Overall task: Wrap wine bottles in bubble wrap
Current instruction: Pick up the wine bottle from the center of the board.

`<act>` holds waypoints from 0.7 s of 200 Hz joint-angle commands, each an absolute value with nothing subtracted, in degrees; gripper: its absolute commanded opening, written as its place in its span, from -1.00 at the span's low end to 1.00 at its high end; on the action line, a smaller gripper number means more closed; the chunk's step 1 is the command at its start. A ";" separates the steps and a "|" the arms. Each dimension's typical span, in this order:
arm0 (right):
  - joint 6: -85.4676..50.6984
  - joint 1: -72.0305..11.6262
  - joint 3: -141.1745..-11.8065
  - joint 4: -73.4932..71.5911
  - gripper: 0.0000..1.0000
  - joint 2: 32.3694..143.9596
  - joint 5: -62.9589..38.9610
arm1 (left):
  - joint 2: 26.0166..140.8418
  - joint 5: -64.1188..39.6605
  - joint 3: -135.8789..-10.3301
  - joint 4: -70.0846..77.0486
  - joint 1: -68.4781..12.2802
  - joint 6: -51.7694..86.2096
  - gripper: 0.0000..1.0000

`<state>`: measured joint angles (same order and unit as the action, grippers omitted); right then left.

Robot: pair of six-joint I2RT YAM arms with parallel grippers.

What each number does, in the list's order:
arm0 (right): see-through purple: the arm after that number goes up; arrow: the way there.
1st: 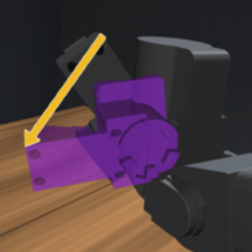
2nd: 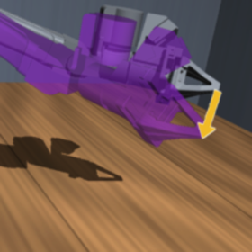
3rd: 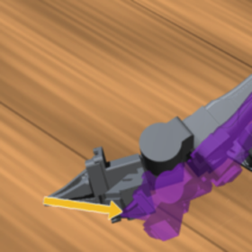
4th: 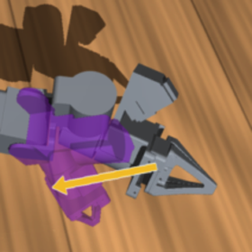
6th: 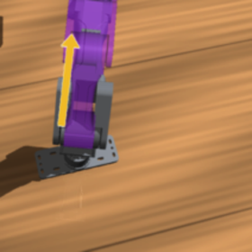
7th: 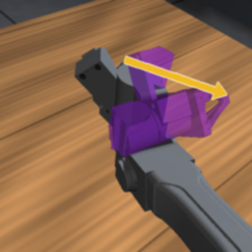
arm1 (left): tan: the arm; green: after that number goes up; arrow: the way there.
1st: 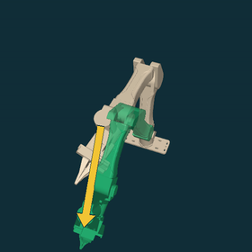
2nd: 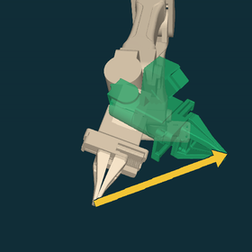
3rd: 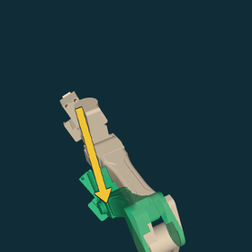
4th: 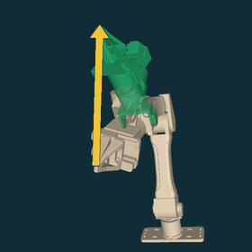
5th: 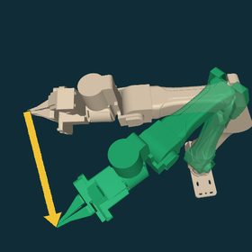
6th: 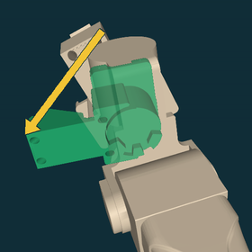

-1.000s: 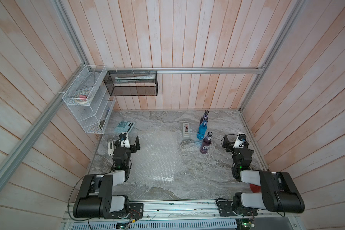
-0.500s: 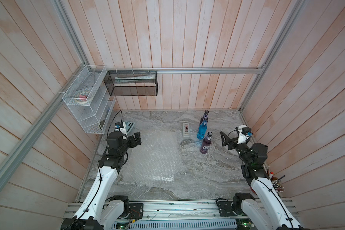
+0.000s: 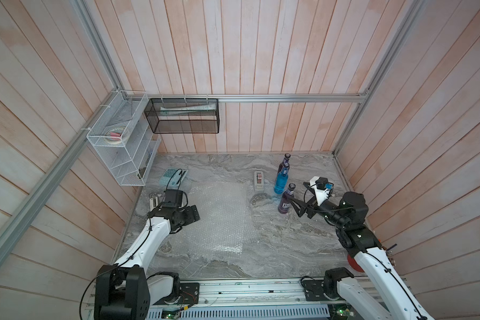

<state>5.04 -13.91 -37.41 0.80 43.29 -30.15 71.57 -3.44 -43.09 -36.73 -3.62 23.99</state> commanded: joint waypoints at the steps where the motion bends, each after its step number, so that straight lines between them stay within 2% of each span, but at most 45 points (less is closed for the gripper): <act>1: 7.78 -17.04 -39.96 3.14 0.96 43.98 -25.25 | 74.04 1.45 -44.62 -32.48 -2.02 22.08 0.75; 25: 7.91 -19.01 -40.94 2.62 0.96 45.46 -23.55 | 79.32 -0.90 -47.29 -28.69 -0.05 19.92 0.63; 56: 8.58 -20.48 -42.23 2.78 0.97 46.91 -19.76 | 85.60 -2.11 -51.03 -28.07 0.00 18.27 0.34; 69: 9.39 -20.47 -42.49 3.32 0.97 47.02 -17.47 | 87.47 -1.80 -51.58 -28.17 0.00 18.16 0.31; 116: 9.74 -19.57 -43.86 4.04 0.96 49.08 -12.19 | 90.80 -1.76 -52.12 -28.11 0.00 18.79 0.05; 140: 7.55 -16.35 -42.94 2.03 0.97 49.11 -14.50 | 90.59 -3.55 -51.42 -28.83 -0.09 20.48 -0.11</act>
<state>9.06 -19.03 -42.37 2.87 49.01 -14.85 90.70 -1.65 -50.78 -28.69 -0.12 19.33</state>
